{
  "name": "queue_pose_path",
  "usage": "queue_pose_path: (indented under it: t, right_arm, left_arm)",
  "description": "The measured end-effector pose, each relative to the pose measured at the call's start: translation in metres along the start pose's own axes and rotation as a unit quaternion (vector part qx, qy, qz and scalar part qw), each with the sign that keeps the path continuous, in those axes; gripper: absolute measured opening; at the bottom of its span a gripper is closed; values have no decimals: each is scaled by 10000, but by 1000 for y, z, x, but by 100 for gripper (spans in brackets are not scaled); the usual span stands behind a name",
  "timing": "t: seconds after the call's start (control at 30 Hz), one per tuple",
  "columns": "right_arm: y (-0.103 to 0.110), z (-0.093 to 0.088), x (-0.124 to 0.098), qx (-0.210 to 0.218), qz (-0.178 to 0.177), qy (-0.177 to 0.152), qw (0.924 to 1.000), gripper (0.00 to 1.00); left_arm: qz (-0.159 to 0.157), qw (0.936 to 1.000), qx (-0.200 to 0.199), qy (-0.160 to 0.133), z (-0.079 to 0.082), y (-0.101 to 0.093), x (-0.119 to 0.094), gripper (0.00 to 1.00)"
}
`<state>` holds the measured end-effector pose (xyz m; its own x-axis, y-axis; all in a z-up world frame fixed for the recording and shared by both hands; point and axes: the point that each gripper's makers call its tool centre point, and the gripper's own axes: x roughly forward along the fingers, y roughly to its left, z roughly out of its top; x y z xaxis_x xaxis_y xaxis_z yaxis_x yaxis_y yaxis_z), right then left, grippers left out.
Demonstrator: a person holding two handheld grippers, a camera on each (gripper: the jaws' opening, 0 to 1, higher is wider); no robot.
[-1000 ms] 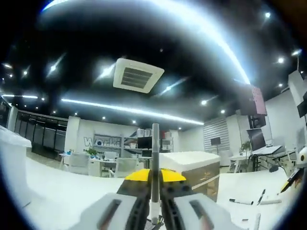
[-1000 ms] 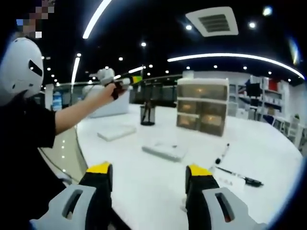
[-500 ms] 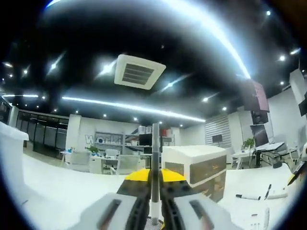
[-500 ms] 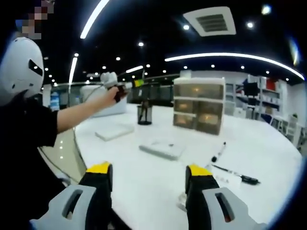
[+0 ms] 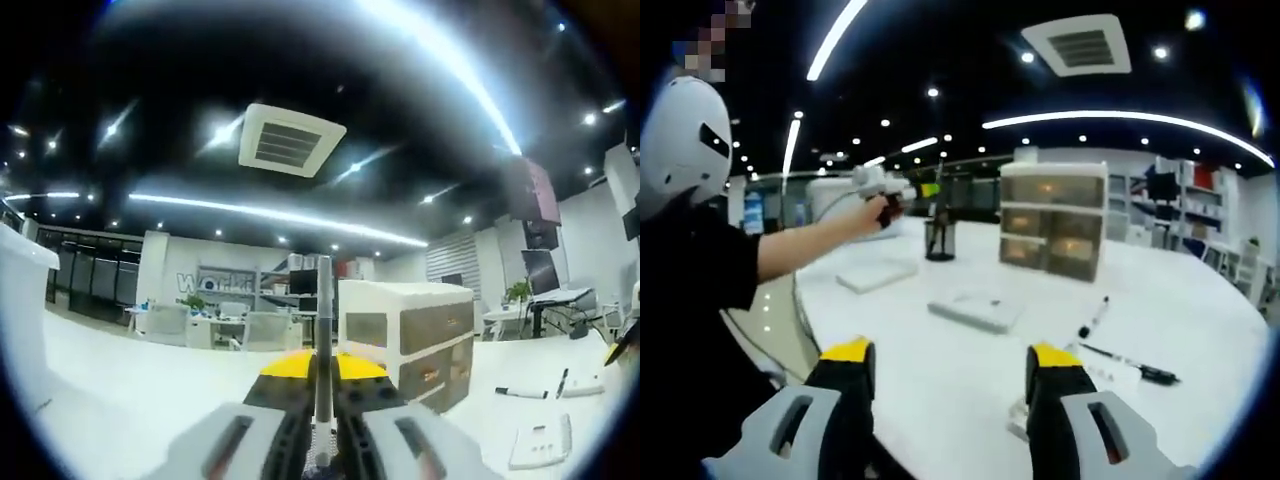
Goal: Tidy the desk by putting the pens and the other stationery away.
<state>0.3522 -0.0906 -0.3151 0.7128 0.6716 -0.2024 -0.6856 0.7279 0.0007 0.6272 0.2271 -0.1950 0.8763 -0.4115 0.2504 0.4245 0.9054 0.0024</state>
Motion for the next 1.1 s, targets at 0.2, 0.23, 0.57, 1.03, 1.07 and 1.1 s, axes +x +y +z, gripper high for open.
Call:
queue_pose_path:
  t: [0.2,0.23,0.57,1.03,1.07,1.1]
  right_arm:
    - [3,-1,2,-5,34,5,10000,57]
    - [3,-1,2,-11,41,9,10000,57]
    - [5,-1,2,-16,47,-9,10000,57]
    - [9,-1,1,-31,78,-26,10000,57]
    - [9,0,1,-29,77,-32,10000,57]
    - [9,0,0,-30,79,-35,10000,57]
  left_arm:
    - [48,10000,-28,46,-10,6,-3,7]
    - [64,10000,-46,55,-11,7,-4,7]
    - [85,9997,-115,176,-22,13,-11,7]
    - [185,9985,16,512,-42,9,-29,7]
    - [189,9985,65,512,-42,8,-30,8]
    - [187,9985,102,509,-42,7,-32,8]
